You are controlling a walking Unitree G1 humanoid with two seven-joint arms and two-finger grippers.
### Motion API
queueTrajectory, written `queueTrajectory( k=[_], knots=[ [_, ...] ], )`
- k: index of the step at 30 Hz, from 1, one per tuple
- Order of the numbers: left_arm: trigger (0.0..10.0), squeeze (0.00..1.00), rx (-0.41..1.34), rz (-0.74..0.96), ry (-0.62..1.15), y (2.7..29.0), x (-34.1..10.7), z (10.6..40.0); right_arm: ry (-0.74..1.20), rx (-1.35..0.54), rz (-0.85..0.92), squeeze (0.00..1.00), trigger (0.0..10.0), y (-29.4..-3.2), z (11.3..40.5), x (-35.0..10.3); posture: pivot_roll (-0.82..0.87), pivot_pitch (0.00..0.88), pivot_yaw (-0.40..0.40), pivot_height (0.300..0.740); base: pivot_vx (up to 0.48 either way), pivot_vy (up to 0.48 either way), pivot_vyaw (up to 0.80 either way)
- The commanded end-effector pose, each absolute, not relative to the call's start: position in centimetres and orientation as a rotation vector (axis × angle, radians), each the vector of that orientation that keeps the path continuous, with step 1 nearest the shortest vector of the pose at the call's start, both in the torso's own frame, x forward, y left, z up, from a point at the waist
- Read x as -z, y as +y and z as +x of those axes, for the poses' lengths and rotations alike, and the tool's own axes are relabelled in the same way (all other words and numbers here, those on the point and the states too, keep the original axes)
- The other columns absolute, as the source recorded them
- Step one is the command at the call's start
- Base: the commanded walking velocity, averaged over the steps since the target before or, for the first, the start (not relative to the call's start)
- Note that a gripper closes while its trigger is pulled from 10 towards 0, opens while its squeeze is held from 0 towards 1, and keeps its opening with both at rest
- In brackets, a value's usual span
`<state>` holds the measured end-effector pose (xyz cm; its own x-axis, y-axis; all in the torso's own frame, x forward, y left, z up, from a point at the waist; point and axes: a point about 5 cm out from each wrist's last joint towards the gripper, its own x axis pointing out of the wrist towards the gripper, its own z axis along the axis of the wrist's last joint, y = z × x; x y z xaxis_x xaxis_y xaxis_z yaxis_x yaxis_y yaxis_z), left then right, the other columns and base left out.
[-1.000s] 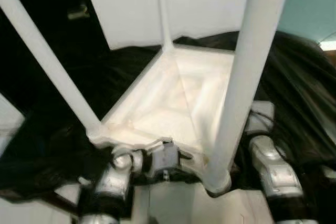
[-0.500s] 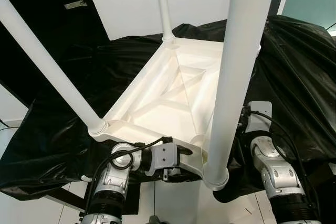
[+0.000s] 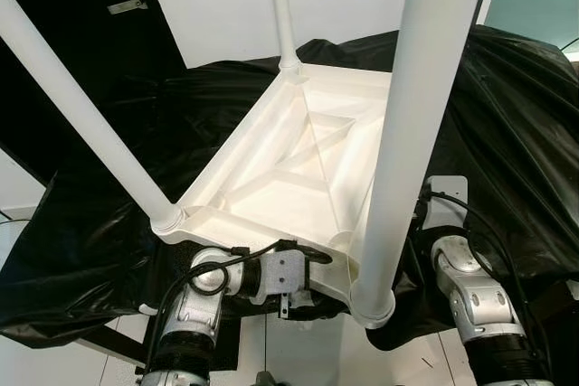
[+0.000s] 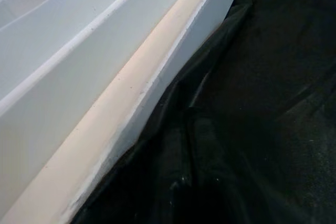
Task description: Building children table
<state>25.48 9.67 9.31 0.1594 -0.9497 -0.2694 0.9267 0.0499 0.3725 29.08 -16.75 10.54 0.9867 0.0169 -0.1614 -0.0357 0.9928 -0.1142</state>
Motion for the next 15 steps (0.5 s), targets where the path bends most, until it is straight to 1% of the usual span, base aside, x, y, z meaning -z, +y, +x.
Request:
queueTrajectory(
  k=[1, 3, 7, 10, 11, 13, 14, 15],
  knots=[
    [10.0, 0.0, 1.18, 0.434, -0.206, 10.1, -11.2, 26.6, 0.147, -0.07, -0.121, 0.0, 10.0, -15.5, 28.8, -10.6, -0.05, 0.0, 0.095, 0.74, 0.0, 0.0, 0.0],
    [10.0, 0.0, 1.158, 0.421, -0.251, 10.4, -11.4, 26.4, 0.121, -0.057, -0.129, 0.0, 10.0, -15.3, 28.4, -10.8, -0.05, 0.0, 0.095, 0.74, 0.0, 0.0, 0.0],
    [10.0, 0.0, 1.128, 0.41, -0.279, 10.5, -11.6, 26.3, 0.095, -0.032, -0.128, 0.0, 10.0, -15.2, 28.0, -11.0, -0.05, 0.0, 0.095, 0.74, 0.0, 0.0, 0.0],
    [10.0, 0.0, 1.053, 0.349, -0.356, 10.9, -12.7, 26.1, 0.052, 0.068, -0.134, 0.0, 10.0, -15.6, 26.8, -11.4, -0.05, 0.0, 0.093, 0.74, 0.0, 0.0, 0.0],
    [10.0, 0.0, 1.053, 0.349, -0.356, 10.9, -12.7, 26.1, 0.052, 0.068, -0.134, 0.0, 10.0, -15.6, 26.8, -11.4, -0.05, 0.0, 0.093, 0.74, 0.0, 0.0, 0.0],
    [10.0, 0.0, 1.041, 0.339, -0.373, 11.1, -12.9, 25.8, 0.048, 0.156, -0.166, 0.0, 10.0, -16.6, 25.7, -11.6, -0.05, 0.0, 0.086, 0.74, 0.0, 0.0, 0.0],
    [10.0, 0.0, 1.041, 0.339, -0.373, 11.1, -12.9, 25.8, 0.048, 0.156, -0.166, 0.0, 10.0, -16.6, 25.7, -11.6, -0.05, 0.0, 0.086, 0.74, 0.0, 0.0, 0.0],
    [10.0, 0.0, 1.035, 0.332, -0.382, 11.3, -13.0, 25.7, 0.051, 0.234, -0.206, 0.0, 10.0, -17.8, 24.6, -11.9, -0.04, 0.0, 0.083, 0.74, 0.0, 0.0, 0.0]
  ],
)
